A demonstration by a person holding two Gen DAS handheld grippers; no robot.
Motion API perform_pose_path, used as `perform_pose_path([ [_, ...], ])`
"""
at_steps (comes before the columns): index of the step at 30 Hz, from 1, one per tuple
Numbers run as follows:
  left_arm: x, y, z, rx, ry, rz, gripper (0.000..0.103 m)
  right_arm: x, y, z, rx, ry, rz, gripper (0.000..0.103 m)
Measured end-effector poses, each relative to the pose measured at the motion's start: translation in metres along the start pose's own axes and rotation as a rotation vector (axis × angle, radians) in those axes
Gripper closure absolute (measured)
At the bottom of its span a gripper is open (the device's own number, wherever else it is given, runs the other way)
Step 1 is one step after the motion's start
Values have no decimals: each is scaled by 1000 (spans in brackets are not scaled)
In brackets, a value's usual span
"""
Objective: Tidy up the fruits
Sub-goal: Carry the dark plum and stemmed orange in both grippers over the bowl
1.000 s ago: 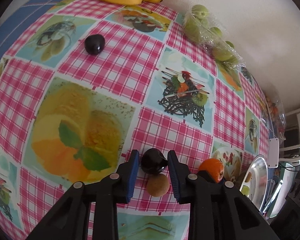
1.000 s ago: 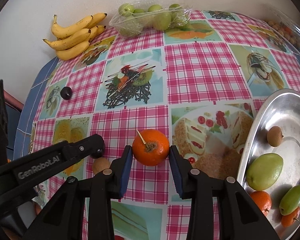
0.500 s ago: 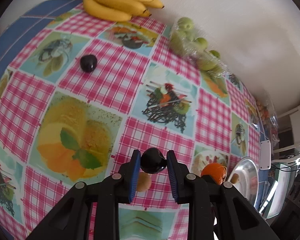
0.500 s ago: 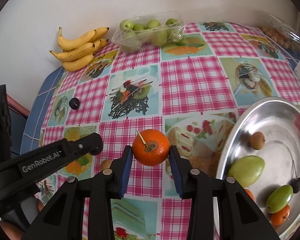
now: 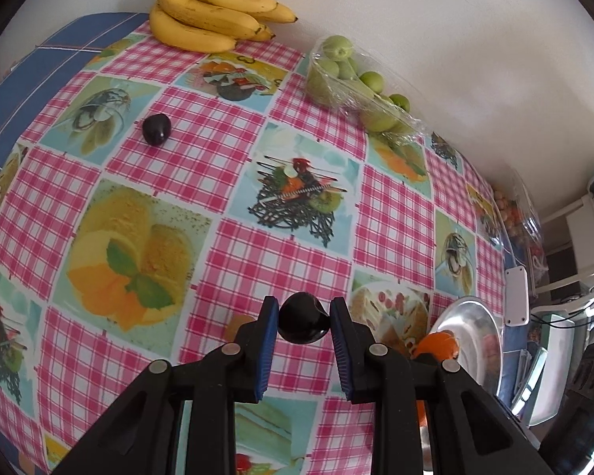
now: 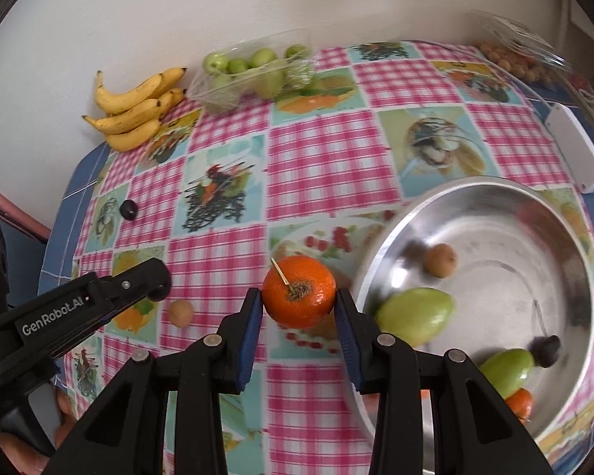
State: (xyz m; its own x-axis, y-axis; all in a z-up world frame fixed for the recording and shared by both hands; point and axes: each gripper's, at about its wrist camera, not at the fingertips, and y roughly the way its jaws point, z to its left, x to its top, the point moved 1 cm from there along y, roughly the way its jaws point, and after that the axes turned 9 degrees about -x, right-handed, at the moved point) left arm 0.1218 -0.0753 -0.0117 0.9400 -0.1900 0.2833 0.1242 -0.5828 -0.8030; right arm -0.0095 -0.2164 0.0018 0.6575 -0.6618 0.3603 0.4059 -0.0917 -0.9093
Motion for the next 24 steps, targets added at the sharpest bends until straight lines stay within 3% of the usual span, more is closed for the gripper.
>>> perform_pose_path([
  [24, -54, 44, -101, -9, 192, 81, 75, -9, -17, -134, -70, 249, 11, 64],
])
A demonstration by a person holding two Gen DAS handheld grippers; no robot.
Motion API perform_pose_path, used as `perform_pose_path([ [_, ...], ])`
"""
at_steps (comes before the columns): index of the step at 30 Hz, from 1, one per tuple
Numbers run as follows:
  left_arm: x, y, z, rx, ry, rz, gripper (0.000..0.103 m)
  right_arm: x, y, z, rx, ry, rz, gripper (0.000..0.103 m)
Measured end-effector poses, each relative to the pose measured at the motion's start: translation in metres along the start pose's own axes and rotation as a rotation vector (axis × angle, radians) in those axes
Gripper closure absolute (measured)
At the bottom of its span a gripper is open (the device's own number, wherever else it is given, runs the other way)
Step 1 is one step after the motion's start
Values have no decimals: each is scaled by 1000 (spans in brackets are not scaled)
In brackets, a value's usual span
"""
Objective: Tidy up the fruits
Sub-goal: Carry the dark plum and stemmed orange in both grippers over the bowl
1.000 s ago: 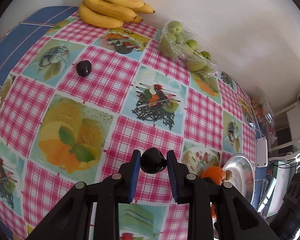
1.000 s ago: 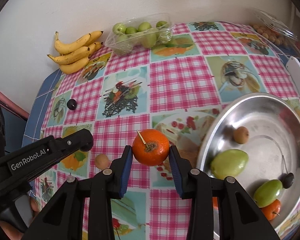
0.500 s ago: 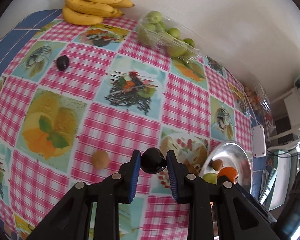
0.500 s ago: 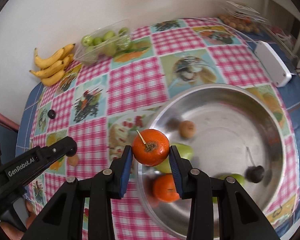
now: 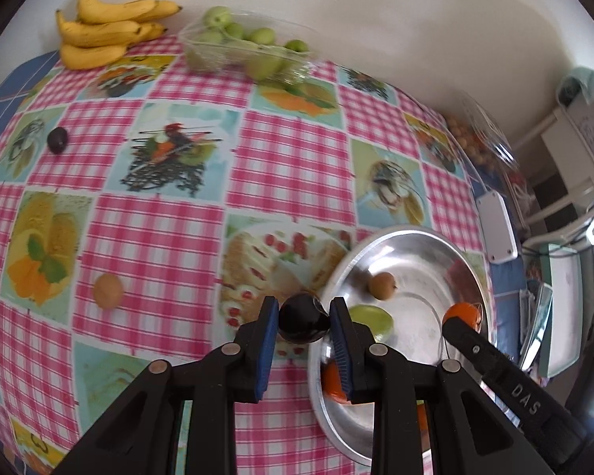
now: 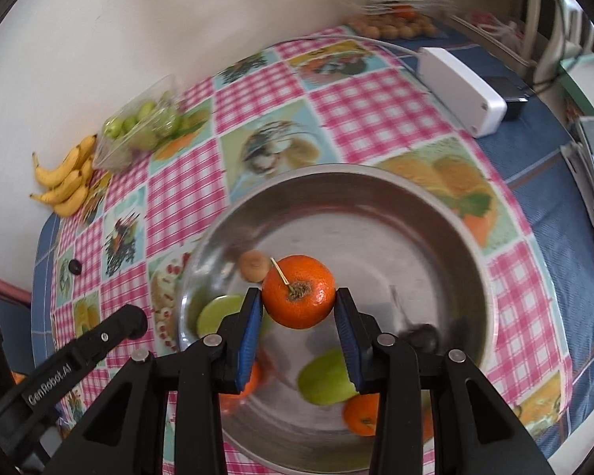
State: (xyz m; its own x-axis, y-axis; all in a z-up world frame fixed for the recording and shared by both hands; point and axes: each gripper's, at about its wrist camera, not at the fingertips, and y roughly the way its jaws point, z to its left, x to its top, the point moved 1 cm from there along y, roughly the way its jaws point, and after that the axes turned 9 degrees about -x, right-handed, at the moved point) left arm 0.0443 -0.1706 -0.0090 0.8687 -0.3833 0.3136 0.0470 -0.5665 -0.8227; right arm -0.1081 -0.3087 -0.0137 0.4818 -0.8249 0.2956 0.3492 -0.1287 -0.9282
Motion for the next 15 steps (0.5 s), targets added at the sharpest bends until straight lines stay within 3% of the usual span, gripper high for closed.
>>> perform_pose_path([
  [15, -16, 10, -50, -18, 115, 32, 74, 2, -13, -35, -5, 75, -24, 64],
])
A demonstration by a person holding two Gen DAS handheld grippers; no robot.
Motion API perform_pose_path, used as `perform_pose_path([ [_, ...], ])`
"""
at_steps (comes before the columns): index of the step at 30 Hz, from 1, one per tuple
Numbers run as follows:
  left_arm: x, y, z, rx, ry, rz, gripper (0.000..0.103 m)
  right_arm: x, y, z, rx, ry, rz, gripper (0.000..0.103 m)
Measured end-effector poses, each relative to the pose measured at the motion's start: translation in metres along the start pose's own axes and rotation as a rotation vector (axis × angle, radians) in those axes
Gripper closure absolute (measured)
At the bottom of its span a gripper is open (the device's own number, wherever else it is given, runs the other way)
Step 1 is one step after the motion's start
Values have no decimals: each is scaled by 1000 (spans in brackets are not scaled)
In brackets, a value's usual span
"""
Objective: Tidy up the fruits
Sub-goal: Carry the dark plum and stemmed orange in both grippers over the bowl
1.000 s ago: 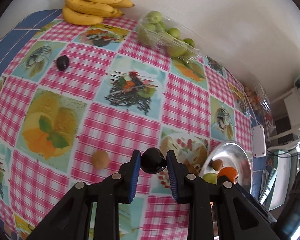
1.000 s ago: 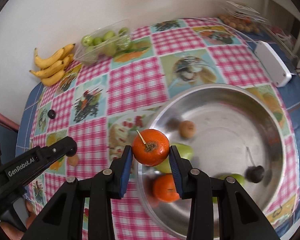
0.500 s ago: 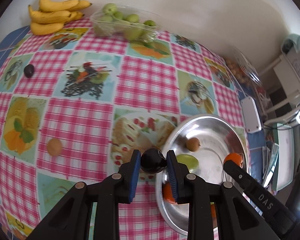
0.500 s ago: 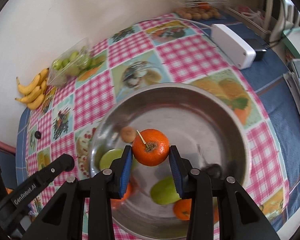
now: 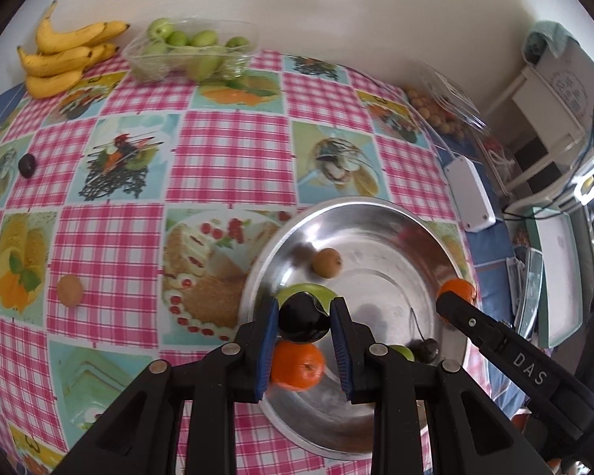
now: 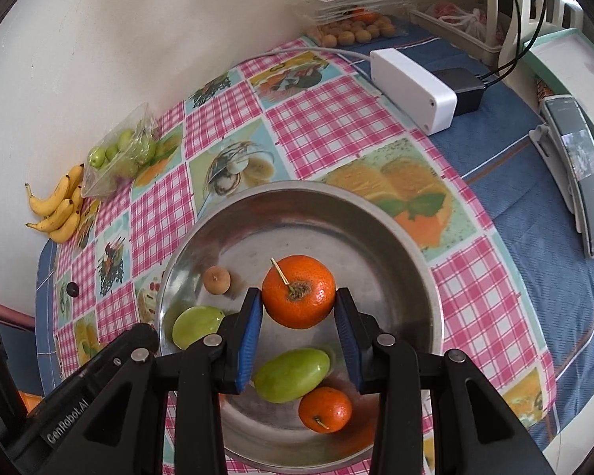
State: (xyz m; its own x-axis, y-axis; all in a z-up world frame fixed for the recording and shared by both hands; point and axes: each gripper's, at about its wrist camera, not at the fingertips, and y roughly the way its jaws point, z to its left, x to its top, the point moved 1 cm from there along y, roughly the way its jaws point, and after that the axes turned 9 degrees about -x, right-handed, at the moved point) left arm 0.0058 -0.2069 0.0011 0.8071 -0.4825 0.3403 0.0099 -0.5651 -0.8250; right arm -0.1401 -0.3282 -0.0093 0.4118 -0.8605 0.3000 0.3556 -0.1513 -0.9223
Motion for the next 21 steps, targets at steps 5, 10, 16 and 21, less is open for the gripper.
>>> perform_pose_path([
  [5, -4, 3, -17, 1, 49, 10, 74, 2, -6, -2, -4, 0, -14, 64],
  [10, -8, 7, -31, 9, 93, 18, 74, 4, -11, -4, -4, 2, -24, 64],
  [16, -12, 14, -35, 15, 109, 38, 74, 4, -7, -7, -9, 7, -12, 64],
  [21, -14, 19, -34, 23, 108, 48, 74, 3, 2, -7, -13, 14, 10, 64],
])
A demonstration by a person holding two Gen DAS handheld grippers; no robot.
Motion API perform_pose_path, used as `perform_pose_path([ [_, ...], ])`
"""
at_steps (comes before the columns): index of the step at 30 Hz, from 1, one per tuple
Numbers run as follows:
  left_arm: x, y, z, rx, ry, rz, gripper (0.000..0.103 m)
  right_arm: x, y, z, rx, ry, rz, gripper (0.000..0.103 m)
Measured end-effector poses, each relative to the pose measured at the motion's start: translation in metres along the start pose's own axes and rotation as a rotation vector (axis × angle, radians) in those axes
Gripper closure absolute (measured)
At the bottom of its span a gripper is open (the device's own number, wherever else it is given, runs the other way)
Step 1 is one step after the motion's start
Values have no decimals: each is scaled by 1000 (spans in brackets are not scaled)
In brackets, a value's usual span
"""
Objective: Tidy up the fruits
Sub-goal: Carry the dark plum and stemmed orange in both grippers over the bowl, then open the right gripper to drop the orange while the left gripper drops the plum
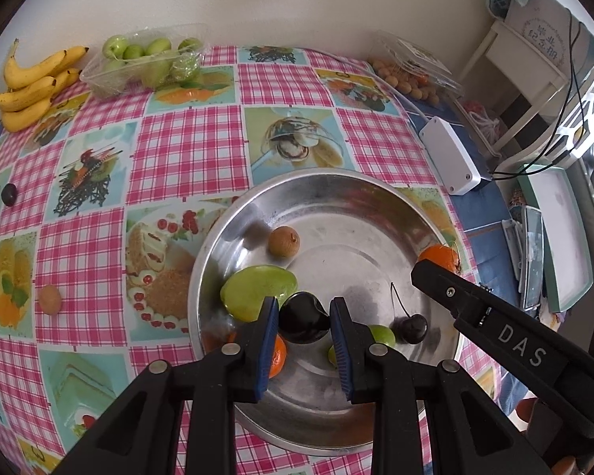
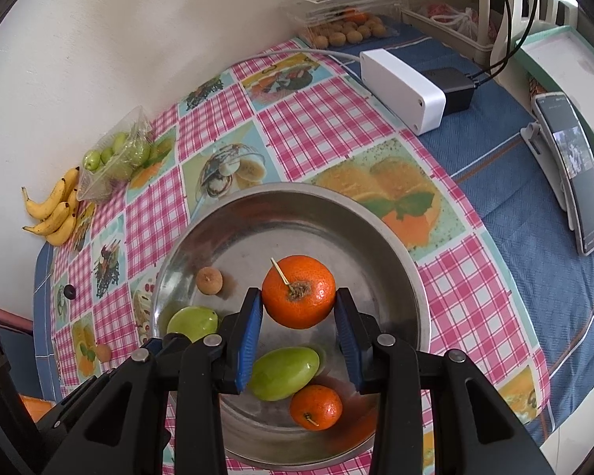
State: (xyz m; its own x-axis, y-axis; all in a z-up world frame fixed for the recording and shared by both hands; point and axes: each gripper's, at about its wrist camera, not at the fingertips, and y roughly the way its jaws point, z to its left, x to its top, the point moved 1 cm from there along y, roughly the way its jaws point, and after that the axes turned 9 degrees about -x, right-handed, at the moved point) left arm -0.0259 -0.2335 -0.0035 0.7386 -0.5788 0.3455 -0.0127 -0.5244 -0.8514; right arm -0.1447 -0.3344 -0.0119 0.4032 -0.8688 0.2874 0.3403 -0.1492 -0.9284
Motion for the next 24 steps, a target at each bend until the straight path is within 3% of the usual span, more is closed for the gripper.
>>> perform_pose_path([
  [24, -12, 28, -8, 37, 42, 75, 74, -10, 31, -3, -19, 17, 96, 64],
])
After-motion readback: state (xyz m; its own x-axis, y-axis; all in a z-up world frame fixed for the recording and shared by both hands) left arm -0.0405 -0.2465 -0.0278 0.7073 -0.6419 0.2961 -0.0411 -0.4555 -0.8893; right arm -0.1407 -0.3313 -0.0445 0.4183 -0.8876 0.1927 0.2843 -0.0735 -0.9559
